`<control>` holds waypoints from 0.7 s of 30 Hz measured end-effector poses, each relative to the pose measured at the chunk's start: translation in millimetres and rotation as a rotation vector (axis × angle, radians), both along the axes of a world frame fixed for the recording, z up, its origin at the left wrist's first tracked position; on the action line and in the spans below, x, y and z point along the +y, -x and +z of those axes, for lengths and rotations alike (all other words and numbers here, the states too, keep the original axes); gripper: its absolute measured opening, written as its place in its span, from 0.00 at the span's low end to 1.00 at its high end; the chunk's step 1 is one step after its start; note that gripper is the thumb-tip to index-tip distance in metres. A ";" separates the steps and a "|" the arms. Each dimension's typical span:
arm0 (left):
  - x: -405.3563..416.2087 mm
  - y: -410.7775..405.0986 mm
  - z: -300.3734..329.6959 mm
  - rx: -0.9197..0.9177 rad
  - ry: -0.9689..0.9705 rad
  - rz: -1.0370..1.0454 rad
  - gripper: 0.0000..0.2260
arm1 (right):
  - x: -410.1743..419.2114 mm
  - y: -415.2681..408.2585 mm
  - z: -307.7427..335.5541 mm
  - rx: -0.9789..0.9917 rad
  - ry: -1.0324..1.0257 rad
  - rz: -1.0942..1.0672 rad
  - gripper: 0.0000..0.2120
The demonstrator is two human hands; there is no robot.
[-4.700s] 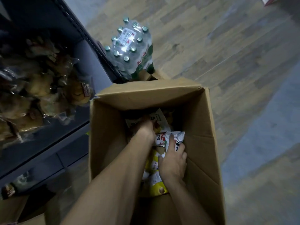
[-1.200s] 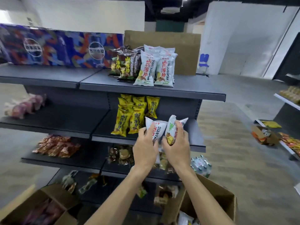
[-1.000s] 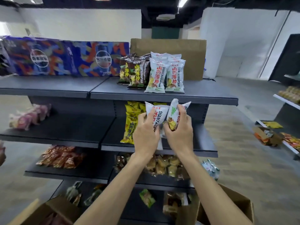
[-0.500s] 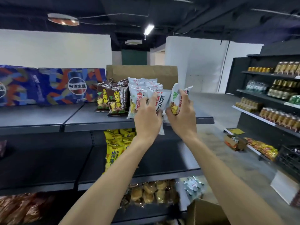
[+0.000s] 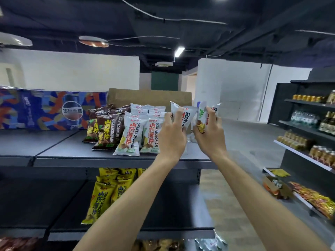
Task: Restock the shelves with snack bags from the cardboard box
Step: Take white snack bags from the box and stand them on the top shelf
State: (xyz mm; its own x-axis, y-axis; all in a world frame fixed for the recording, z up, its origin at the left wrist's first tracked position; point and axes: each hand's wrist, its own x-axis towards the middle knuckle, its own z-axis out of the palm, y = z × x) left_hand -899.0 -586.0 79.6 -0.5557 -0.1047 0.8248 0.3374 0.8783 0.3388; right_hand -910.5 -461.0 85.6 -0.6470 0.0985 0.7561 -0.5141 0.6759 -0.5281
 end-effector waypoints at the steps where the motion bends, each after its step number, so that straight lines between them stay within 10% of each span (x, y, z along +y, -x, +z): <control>1: 7.8 8.5 1.7 0.002 -0.008 0.011 0.22 | 6.9 8.2 2.0 -0.006 -0.001 0.012 0.29; 21: 40.9 190.5 -30.9 -0.159 -0.125 0.173 0.29 | 30.0 192.6 -27.4 -0.210 -0.125 -0.024 0.33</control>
State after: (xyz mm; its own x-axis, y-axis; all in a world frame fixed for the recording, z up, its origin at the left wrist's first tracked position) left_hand -1089.5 -545.0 48.7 -0.6421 -0.3049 0.7034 0.1199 0.8663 0.4850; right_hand -1103.1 -431.0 58.2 -0.7902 0.0299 0.6122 -0.3848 0.7532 -0.5335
